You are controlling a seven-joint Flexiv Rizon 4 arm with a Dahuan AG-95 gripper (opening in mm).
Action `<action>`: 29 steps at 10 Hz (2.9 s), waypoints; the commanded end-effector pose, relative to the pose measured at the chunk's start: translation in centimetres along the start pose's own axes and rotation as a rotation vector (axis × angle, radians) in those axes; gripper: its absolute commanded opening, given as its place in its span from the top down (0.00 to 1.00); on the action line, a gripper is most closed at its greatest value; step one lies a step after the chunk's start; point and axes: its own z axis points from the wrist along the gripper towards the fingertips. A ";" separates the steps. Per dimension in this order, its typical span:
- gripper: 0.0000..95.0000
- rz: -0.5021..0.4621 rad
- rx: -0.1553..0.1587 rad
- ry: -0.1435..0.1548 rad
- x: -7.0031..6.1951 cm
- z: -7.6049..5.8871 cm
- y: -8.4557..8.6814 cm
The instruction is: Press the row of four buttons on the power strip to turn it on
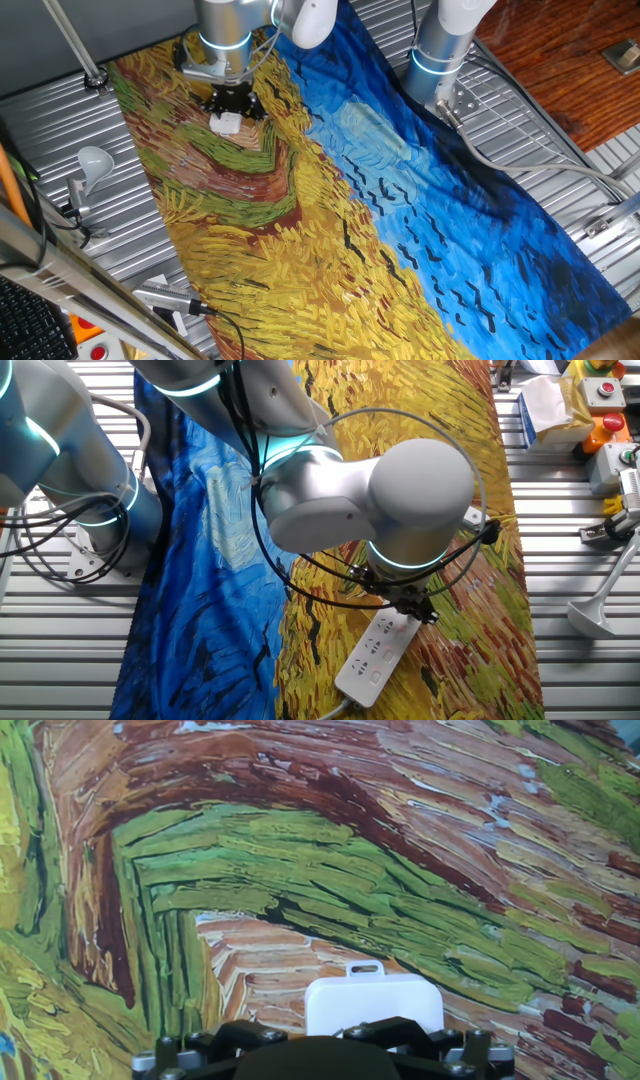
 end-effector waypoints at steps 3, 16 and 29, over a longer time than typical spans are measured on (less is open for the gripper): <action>0.00 0.001 0.002 0.003 0.0 0.0 -0.1; 0.00 0.011 0.008 0.003 0.2 -0.4 -0.2; 0.20 0.022 0.007 0.011 0.4 -1.1 0.0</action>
